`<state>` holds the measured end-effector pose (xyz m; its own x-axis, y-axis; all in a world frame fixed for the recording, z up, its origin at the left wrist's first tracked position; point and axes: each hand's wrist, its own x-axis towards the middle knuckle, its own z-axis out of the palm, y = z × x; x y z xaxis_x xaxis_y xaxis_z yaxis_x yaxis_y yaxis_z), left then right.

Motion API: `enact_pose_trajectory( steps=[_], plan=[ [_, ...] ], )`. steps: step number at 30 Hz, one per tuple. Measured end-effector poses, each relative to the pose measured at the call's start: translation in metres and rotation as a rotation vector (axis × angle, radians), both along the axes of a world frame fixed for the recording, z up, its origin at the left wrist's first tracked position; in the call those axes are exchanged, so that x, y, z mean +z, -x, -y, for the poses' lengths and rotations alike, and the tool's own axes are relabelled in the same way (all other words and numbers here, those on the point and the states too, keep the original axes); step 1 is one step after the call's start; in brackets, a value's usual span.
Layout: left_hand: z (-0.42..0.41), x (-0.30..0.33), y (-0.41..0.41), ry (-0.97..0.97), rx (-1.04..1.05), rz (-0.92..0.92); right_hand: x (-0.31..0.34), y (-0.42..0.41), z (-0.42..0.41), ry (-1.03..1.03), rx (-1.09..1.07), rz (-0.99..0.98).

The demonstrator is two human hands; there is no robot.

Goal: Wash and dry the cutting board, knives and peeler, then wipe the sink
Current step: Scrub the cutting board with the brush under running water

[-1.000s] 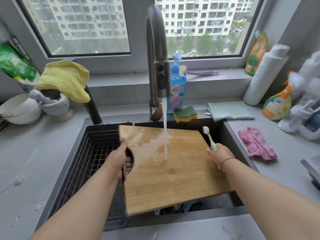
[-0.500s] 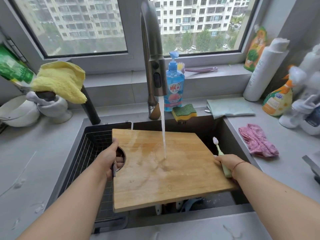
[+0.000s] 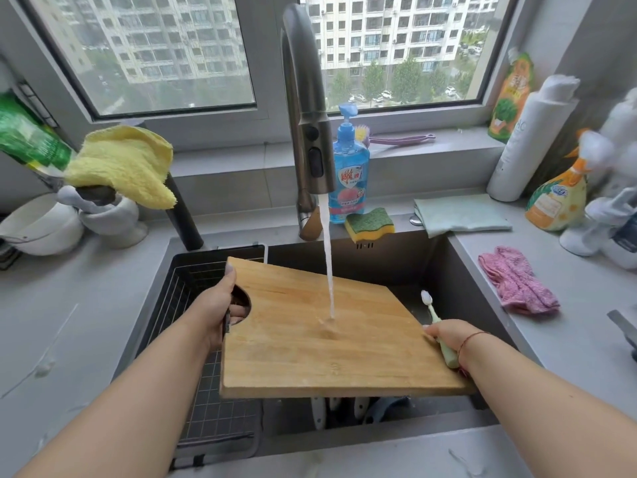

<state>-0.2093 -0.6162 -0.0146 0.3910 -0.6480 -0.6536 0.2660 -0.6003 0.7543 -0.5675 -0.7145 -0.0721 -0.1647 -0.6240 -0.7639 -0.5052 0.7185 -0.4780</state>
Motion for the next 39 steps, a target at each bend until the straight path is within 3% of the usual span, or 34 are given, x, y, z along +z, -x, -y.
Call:
enact_pose_trajectory(
  steps=[7,19,31,39],
  plan=[
    [-0.005,-0.023,0.014,-0.009,-0.046,0.162,0.008,0.016,0.013,0.098,-0.094,0.003],
    [-0.002,-0.045,0.03,-0.001,-0.041,-0.141,0.035,0.046,0.042,0.208,-0.074,-0.023],
    [0.021,-0.046,0.061,0.036,-0.052,-0.28,0.056,0.08,0.062,0.294,-0.15,-0.104],
    [0.028,-0.031,0.062,0.029,-0.042,-0.266,0.053,0.073,0.042,0.323,-0.224,-0.053]
  ],
)
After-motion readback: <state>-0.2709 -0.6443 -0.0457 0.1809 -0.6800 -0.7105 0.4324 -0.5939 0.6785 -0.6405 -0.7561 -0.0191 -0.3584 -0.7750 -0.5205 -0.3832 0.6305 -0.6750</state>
